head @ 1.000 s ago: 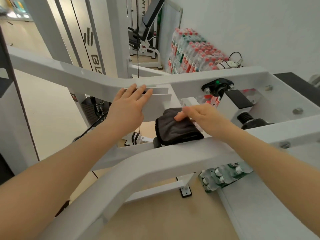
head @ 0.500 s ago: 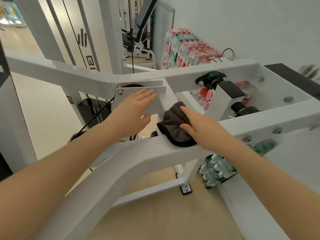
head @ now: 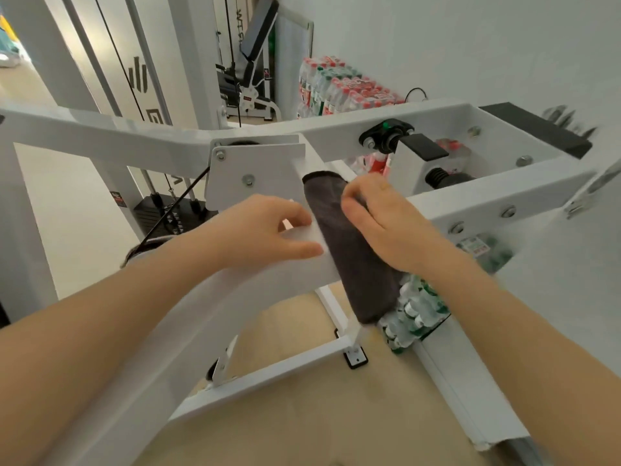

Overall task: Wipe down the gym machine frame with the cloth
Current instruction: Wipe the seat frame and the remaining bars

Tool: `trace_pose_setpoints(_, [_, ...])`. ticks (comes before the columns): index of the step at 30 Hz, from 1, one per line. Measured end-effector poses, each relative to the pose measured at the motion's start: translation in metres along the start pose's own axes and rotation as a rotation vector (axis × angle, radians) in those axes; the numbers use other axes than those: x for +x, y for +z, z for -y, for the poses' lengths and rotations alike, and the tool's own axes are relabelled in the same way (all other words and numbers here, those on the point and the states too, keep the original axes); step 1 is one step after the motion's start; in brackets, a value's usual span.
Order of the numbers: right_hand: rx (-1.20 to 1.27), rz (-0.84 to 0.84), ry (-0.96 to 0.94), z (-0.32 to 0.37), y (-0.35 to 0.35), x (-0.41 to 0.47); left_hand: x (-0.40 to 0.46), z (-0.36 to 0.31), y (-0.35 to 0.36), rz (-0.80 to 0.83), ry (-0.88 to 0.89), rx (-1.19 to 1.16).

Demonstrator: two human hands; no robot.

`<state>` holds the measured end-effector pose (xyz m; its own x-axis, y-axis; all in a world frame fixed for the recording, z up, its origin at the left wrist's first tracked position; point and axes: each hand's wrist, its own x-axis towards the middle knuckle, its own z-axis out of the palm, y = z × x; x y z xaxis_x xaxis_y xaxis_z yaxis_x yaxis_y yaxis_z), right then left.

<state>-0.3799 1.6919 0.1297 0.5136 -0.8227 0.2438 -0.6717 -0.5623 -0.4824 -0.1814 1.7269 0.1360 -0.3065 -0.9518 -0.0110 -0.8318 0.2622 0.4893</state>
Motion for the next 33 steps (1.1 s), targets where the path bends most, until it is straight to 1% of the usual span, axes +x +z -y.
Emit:
trace_pose_setpoints(1, [-0.092,-0.097,0.05,0.007,0.014,0.001,-0.002,-0.001,0.003,-0.014,0.001,0.065])
trace_pose_setpoints(2, [-0.249,-0.147,0.058,0.014,0.028,-0.001,-0.004,-0.003,0.006,-0.039,0.012,0.13])
trace_pose_setpoints(3, [-0.388,-0.152,0.019,0.017,0.04,-0.004,-0.004,-0.005,0.009,-0.059,0.022,0.189])
trace_pose_setpoints(4, [-0.459,-0.148,-0.032,0.015,0.046,-0.008,-0.004,-0.007,0.01,-0.07,0.022,0.241])
trace_pose_setpoints(5, [-0.464,-0.154,-0.058,0.012,0.045,-0.01,-0.003,-0.009,0.011,-0.075,0.016,0.284])
trace_pose_setpoints(7, [-0.46,-0.175,-0.041,-0.004,0.034,-0.011,-0.002,-0.013,0.011,-0.072,-0.009,0.342])
trace_pose_setpoints(9, [-0.509,-0.234,0.012,-0.024,0.021,-0.012,-0.005,-0.016,0.014,-0.073,-0.036,0.377])
trace_pose_setpoints(11, [-0.508,-0.281,0.099,-0.041,0.009,-0.014,-0.009,-0.019,0.022,-0.098,-0.053,0.472])
trace_pose_setpoints(13, [-0.473,-0.341,0.16,-0.045,0.008,-0.017,-0.012,-0.023,0.03,-0.122,-0.08,0.556])
trace_pose_setpoints(14, [-0.466,-0.347,0.178,-0.041,0.013,-0.018,-0.013,-0.025,0.033,-0.134,-0.106,0.556])
trace_pose_setpoints(15, [-0.469,-0.346,0.167,-0.034,0.021,-0.02,-0.013,-0.028,0.035,-0.151,-0.131,0.541])
trace_pose_setpoints(17, [-0.457,-0.34,0.052,-0.02,0.038,-0.025,-0.011,-0.034,0.039,-0.218,-0.143,0.529])
trace_pose_setpoints(19, [-0.435,-0.303,-0.083,-0.019,0.041,-0.03,-0.007,-0.042,0.047,-0.306,-0.089,0.534])
trace_pose_setpoints(21, [-0.455,-0.228,-0.187,-0.036,0.029,-0.031,0.001,-0.054,0.059,-0.369,0.001,0.493])
trace_pose_setpoints(23, [-0.478,-0.193,-0.227,-0.063,0.012,-0.033,0.013,-0.071,0.071,-0.389,0.045,0.448])
trace_pose_setpoints(26, [-0.489,-0.217,-0.136,-0.112,-0.021,-0.037,0.035,-0.094,0.091,-0.378,0.026,0.434])
trace_pose_setpoints(29, [-0.522,-0.287,0.023,-0.167,-0.055,-0.041,0.054,-0.109,0.111,-0.373,0.005,0.475])
trace_pose_setpoints(31, [-0.538,-0.362,0.145,-0.192,-0.068,-0.044,0.063,-0.118,0.122,-0.405,-0.048,0.523])
trace_pose_setpoints(33, [-0.505,-0.4,0.159,-0.195,-0.065,-0.044,0.071,-0.126,0.131,-0.472,-0.101,0.552])
